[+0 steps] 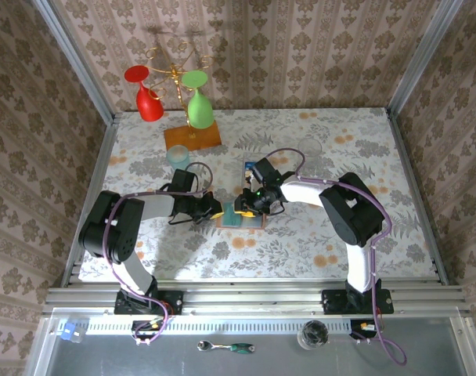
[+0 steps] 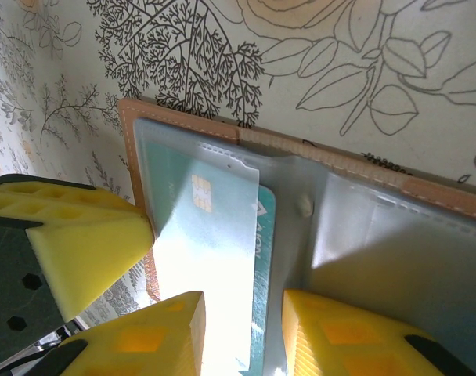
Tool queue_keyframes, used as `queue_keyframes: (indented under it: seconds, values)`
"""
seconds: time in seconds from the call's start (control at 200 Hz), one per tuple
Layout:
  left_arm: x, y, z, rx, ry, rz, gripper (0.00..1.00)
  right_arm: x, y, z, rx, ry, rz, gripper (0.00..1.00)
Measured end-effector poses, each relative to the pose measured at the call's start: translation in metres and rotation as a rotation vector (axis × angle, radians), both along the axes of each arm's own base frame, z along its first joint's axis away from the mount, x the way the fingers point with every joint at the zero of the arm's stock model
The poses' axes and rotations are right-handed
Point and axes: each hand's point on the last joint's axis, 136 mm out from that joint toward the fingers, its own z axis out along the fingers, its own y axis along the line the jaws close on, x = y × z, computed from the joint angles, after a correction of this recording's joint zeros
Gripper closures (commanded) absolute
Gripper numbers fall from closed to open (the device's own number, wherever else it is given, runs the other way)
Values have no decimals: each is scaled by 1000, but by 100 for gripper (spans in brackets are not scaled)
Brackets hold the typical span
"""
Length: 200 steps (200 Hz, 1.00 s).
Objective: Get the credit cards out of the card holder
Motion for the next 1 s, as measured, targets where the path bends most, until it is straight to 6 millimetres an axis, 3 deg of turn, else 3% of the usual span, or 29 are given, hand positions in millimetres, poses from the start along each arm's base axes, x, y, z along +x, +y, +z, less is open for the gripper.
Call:
queue_keyframes:
  seconds: [0.725,1.0]
  values:
    - [-3,0,-2,-17,-1,0,100,1,4,3,18,-8,1,71]
    - [-3,0,-2,-17,-1,0,100,1,-6,0,-44,-13,-16,72]
